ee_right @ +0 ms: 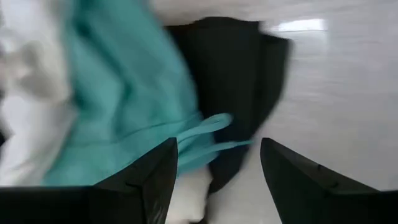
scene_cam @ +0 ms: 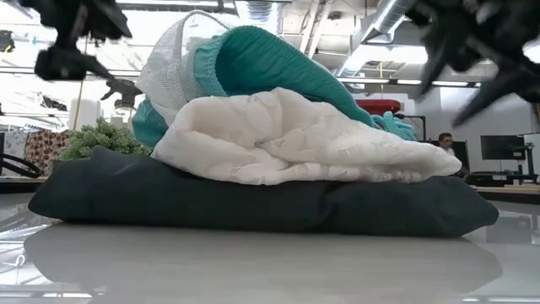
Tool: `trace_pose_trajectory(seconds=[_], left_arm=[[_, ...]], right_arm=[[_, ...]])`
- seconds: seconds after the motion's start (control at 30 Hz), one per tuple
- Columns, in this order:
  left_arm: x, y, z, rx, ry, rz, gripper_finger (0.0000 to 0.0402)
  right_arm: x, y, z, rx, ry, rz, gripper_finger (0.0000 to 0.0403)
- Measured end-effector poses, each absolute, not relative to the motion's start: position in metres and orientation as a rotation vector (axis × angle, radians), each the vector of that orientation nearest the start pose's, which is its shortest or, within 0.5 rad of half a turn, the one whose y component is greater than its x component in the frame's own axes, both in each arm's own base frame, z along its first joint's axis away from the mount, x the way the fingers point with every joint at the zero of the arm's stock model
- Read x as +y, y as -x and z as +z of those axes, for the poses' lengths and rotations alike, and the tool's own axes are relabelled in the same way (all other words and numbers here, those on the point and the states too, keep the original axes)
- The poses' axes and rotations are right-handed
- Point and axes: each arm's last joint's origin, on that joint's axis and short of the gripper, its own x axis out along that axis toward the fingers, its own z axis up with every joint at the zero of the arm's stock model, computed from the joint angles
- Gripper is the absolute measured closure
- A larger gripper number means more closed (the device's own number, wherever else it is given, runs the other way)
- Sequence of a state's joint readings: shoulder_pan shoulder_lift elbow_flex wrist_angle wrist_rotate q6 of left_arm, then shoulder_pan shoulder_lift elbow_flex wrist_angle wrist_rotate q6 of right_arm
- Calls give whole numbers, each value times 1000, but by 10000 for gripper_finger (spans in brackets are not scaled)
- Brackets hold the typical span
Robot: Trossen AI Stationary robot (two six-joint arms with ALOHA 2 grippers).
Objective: Fold Laundry from Bin
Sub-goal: Put the stacked clothes into the red bin
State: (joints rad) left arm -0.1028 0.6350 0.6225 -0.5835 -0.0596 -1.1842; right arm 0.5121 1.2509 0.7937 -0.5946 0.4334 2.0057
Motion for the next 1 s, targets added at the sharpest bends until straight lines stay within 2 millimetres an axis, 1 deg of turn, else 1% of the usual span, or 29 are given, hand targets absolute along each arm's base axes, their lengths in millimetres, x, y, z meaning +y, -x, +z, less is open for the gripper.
trace_pose_trajectory(seconds=[0.13, 0.2, 0.33, 0.43, 0.53, 0.77, 0.87, 1.0], left_arm=[[-13, -140, 225, 503, 1186, 322, 107], [-13, -143, 210, 446, 1235, 295, 107], [-13, -145, 188, 329, 1319, 236, 106], [-12, -144, 177, 271, 1349, 226, 106], [-12, -144, 172, 235, 1360, 210, 106], [-11, -144, 172, 199, 1375, 228, 106], [-11, -144, 174, 179, 1383, 212, 106], [-11, -145, 177, 148, 1387, 188, 106]], right_arm=[[105, -203, 199, 590, -1374, -896, 147], [108, -205, 194, 542, -1363, -919, 147], [115, -210, 182, 529, -1383, -959, 147], [122, -219, 174, 515, -1417, -929, 147], [126, -229, 163, 479, -1431, -917, 147], [128, -248, 137, 454, -1453, -934, 147], [129, -252, 134, 448, -1472, -924, 147], [129, -252, 131, 460, -1471, -933, 147]])
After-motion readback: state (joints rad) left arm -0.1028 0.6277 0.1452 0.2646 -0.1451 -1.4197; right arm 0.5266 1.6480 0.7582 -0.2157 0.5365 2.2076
